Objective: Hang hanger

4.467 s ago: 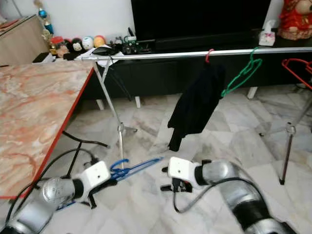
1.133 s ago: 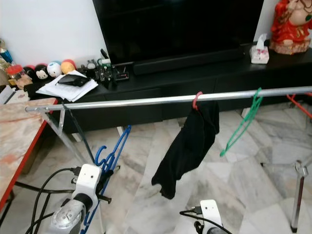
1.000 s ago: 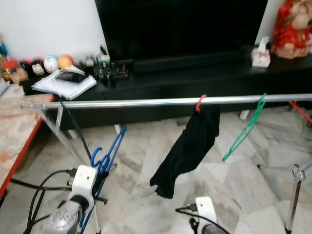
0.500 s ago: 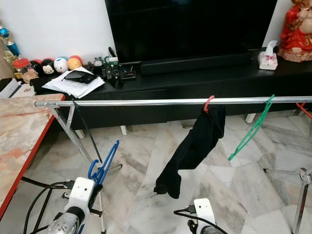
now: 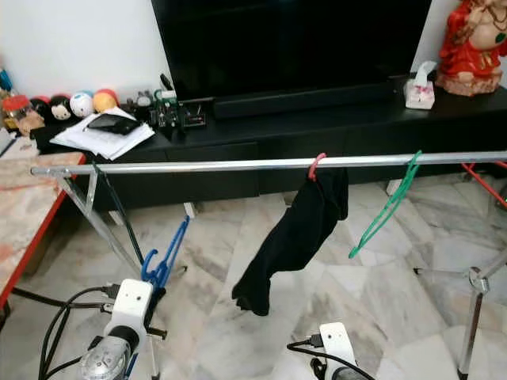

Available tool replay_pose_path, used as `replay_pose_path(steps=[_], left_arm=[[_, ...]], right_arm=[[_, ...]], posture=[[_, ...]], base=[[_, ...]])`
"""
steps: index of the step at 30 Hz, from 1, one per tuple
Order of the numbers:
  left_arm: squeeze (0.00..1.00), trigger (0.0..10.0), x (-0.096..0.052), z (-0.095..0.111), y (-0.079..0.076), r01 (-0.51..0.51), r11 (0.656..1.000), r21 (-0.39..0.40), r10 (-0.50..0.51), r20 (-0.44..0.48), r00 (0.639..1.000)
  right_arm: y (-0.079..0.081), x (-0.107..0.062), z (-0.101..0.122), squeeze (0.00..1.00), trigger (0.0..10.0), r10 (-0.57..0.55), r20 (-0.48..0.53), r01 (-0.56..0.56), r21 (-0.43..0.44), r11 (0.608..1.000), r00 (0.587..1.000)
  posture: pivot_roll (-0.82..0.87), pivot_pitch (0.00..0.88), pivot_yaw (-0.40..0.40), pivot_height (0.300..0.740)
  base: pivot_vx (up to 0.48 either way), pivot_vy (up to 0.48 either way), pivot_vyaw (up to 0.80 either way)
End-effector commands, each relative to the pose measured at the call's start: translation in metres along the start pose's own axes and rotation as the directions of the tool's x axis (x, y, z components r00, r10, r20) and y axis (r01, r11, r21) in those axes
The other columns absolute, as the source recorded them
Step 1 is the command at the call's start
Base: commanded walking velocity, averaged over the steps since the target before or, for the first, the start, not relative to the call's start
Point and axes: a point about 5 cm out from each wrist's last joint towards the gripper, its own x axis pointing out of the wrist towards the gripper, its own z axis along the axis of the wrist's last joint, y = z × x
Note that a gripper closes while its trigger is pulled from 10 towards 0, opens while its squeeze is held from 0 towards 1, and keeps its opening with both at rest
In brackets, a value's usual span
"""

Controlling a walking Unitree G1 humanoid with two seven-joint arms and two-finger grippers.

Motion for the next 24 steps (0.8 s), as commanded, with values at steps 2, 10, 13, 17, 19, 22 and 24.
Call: replay_pose_path(steps=[2,10,13,17,19,22,24], left_arm=[[0.0,10.0,0.001,0.001,0.004,-0.041,0.999,-0.025,0.041,0.006,0.999],[0.0,10.0,0.001,0.001,0.008,-0.091,0.993,-0.069,0.092,0.015,0.996],[0.0,10.0,0.001,0.001,0.009,-0.1,0.992,-0.076,0.102,0.016,0.995],[0.0,10.0,0.001,0.001,0.009,-0.114,0.99,-0.084,0.116,0.015,0.993],[0.0,10.0,0.001,0.001,0.009,-0.116,0.99,-0.085,0.118,0.015,0.993],[0.0,10.0,-0.002,-0.002,0.011,-0.144,0.983,-0.112,0.148,0.022,0.989],[0.0,10.0,-0.006,-0.003,0.014,-0.167,0.978,-0.128,0.173,0.034,0.984]], right_arm=[[0.001,0.0,0.002,0.0,10.0,0.008,0.009,-0.008,-0.011,1.0,1.0],[-0.001,0.0,0.003,0.0,10.0,0.012,0.006,-0.011,-0.035,0.999,1.0],[-0.001,0.0,0.003,0.0,10.0,0.011,0.006,-0.011,-0.038,0.999,1.0],[-0.003,0.0,0.003,0.0,10.0,0.011,0.004,-0.011,-0.057,0.998,1.0],[-0.003,0.0,0.003,0.0,10.0,0.011,0.004,-0.011,-0.058,0.998,1.0],[-0.006,-0.001,0.004,0.0,10.0,0.007,0.005,-0.007,-0.074,0.997,1.0],[-0.008,-0.001,0.005,0.0,10.0,0.004,0.004,-0.004,-0.082,0.997,1.0]], posture=[[-0.12,0.0,0.067,0.74],[-0.13,0.0,0.052,0.74],[-0.13,0.0,0.052,0.74],[-0.13,0.0,0.041,0.74],[-0.13,0.0,0.041,0.74],[-0.13,0.0,0.022,0.74],[-0.13,0.0,0.018,0.74]], base=[[0.0,-0.294,0.0],[0.0,-0.292,0.0],[0.0,-0.292,0.0],[0.0,-0.073,0.0],[0.0,0.0,0.0],[0.0,0.0,0.0],[0.0,0.0,0.0]])
